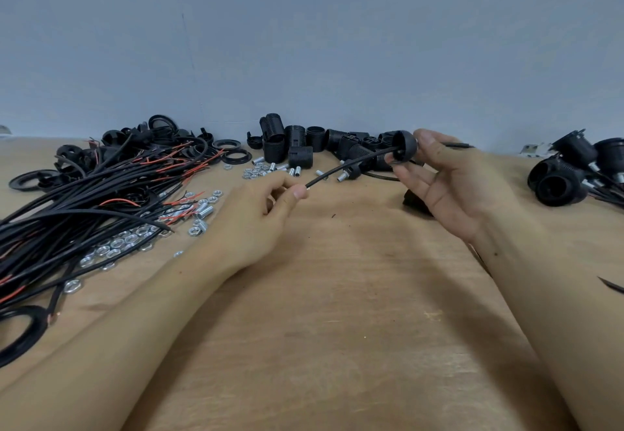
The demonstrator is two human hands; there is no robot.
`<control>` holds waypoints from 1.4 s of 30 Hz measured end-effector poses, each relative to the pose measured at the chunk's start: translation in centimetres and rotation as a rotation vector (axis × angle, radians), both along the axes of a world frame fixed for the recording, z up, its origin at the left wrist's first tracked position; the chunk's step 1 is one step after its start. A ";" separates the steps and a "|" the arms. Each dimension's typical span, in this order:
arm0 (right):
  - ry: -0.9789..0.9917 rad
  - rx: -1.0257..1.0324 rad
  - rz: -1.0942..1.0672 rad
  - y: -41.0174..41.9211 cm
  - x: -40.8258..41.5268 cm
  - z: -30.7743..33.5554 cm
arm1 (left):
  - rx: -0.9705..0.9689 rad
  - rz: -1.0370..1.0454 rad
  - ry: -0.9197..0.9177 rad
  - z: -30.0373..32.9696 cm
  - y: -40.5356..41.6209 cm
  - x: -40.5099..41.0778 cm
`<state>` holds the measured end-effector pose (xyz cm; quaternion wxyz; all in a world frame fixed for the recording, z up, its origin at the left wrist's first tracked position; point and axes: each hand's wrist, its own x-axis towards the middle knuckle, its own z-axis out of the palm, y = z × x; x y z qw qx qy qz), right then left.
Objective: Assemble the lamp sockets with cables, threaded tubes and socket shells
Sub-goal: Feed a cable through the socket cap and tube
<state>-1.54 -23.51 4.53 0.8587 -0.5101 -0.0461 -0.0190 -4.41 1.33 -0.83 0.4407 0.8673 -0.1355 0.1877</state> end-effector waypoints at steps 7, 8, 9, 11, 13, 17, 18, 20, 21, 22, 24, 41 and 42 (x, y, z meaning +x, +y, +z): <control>-0.003 -0.338 0.305 -1.1 -0.2 -0.4 | 0.108 -0.017 -0.184 1.2 0.8 -0.6; -0.010 -0.371 0.315 -1.3 -0.2 -0.4 | 0.097 -0.010 -0.185 1.3 1.1 -0.6; 0.004 -0.388 0.331 -1.3 -0.2 -0.4 | 0.088 0.004 -0.186 1.5 1.3 -0.6; 0.094 -0.419 0.362 -1.0 -0.1 -0.6 | 0.092 0.026 -0.176 1.6 1.6 -0.5; 0.214 -0.558 0.391 -0.6 -0.4 -0.5 | 0.105 0.009 -0.148 1.5 1.5 -0.5; 0.154 -0.797 0.468 -0.1 -1.4 0.1 | 0.187 -0.067 -0.110 1.1 1.3 -0.7; 0.048 -0.774 0.389 0.2 -1.5 0.2 | 0.184 -0.109 -0.068 1.0 1.3 -0.7; -0.206 -0.775 0.132 1.1 -1.6 -0.2 | 0.168 -0.191 -0.006 0.8 1.2 -0.7; -0.337 -0.833 0.008 1.7 -1.8 -0.5 | 0.158 -0.223 0.003 0.8 0.9 -0.9; -0.434 -0.925 -0.029 2.4 -1.9 -0.9 | 0.147 -0.246 -0.002 0.9 0.6 -1.1; -0.513 -1.135 0.085 3.3 -2.4 -2.1 | 0.135 -0.278 -0.020 1.0 0.2 -1.3; -0.244 -1.050 0.277 3.0 -2.2 -2.1 | 0.265 0.011 0.037 1.8 2.1 -0.6; -0.240 -1.041 0.270 3.0 -2.2 -2.1 | 0.215 0.011 0.036 1.8 2.2 -0.6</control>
